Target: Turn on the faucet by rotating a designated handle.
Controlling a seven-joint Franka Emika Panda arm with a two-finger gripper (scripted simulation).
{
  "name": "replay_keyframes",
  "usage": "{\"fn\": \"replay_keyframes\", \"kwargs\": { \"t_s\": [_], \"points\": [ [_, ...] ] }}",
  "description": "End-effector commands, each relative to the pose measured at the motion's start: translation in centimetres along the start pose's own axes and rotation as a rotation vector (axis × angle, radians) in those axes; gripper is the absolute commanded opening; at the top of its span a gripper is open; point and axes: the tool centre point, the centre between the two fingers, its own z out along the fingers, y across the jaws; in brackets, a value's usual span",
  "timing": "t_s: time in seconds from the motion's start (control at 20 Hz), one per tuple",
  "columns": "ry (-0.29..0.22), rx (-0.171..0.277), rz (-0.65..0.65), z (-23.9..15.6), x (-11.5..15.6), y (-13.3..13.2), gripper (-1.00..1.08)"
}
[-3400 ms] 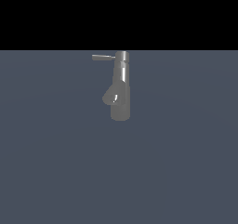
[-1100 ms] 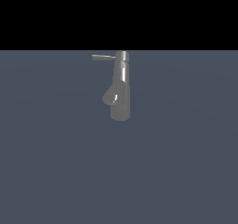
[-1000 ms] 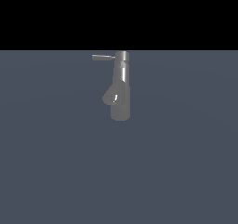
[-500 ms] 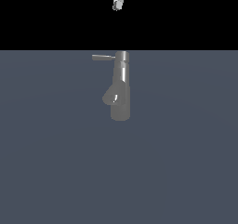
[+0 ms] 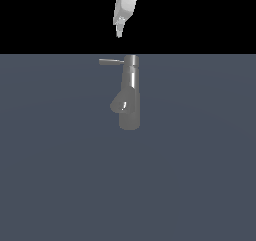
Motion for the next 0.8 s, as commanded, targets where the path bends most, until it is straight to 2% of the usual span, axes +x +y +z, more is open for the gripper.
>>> {"fn": "replay_keyframes", "kwargs": {
  "t_s": [0.0, 0.35, 0.75],
  "points": [
    [0.015, -0.003, 0.06, 1.8, -0.2, -1.5, -1.0],
    [0.06, -0.007, 0.188, 6.3, -1.2, -4.8, -1.0],
    [0.093, -0.005, 0.264, 9.5, -2.2, -6.7, -1.0]
  ]
}}
